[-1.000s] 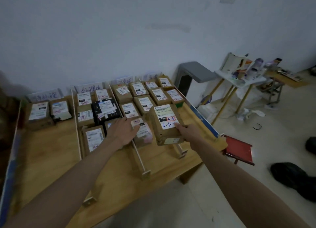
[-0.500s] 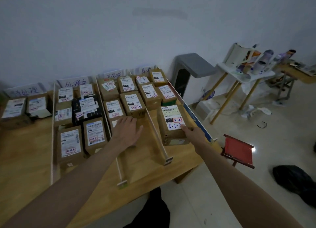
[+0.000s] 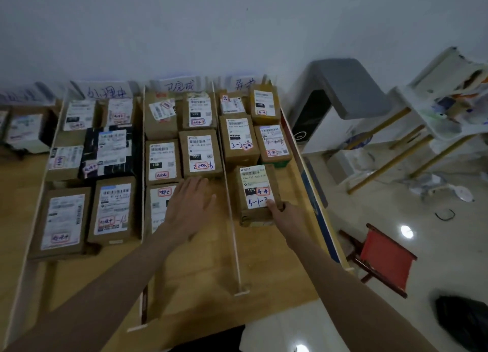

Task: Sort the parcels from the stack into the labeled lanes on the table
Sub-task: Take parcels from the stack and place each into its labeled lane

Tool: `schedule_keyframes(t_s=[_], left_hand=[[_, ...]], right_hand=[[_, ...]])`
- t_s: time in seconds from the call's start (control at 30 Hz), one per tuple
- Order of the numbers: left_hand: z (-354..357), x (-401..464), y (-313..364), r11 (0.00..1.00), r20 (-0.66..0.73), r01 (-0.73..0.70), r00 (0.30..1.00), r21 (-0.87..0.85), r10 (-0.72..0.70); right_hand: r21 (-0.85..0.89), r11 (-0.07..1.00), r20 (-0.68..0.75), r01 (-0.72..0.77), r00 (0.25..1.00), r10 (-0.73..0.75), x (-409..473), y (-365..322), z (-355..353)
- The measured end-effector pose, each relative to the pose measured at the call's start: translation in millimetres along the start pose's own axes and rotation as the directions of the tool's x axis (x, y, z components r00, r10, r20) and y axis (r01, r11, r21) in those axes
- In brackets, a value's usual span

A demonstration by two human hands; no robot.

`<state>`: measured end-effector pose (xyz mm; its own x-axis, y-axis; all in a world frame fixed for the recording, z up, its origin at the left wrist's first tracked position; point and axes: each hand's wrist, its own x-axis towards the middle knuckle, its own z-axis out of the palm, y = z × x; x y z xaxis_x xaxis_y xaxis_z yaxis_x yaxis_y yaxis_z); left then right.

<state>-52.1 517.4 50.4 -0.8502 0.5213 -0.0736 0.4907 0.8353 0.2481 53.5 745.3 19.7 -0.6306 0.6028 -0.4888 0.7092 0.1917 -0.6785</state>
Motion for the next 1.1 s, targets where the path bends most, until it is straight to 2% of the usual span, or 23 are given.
schedule_keyframes(t_s=[0.27,0.6,0.73,0.83,0.97,1.1], left_hand=[[9.1,14.1,-3.3,0.995,0.025,0.098,0.995,-0.027,-0.097],[17.6,7.8,-3.3,0.989,0.036,0.146,0.989,-0.017,-0.145],[11.2,0.8,-5.0,0.987,0.038,0.158,0.987,-0.013,-0.157],[-0.5,-8.8,-8.6,0.986,0.020,0.166,0.986,-0.005,-0.166],[-17.5,-30.9,-18.8,0.988,-0.045,0.154,0.987,0.012,-0.153],[-31.1,-60.2,-34.5,0.983,-0.087,0.156,0.985,0.092,-0.149]], right_hand=[[-0.046,0.999,0.091,0.026,0.996,-0.022,38.5,1.0,18.6],[-0.123,0.992,0.117,0.030,0.993,-0.016,48.5,-6.7,24.9],[-0.170,0.976,0.068,0.135,0.990,-0.125,34.3,-19.9,15.8],[-0.312,0.905,0.026,0.290,0.955,-0.297,16.6,-32.6,3.3],[-0.517,0.704,0.075,0.488,0.844,-0.531,-16.0,-53.9,-9.4],[-0.582,0.561,0.098,0.589,0.735,-0.670,-59.7,-67.3,-5.4]])
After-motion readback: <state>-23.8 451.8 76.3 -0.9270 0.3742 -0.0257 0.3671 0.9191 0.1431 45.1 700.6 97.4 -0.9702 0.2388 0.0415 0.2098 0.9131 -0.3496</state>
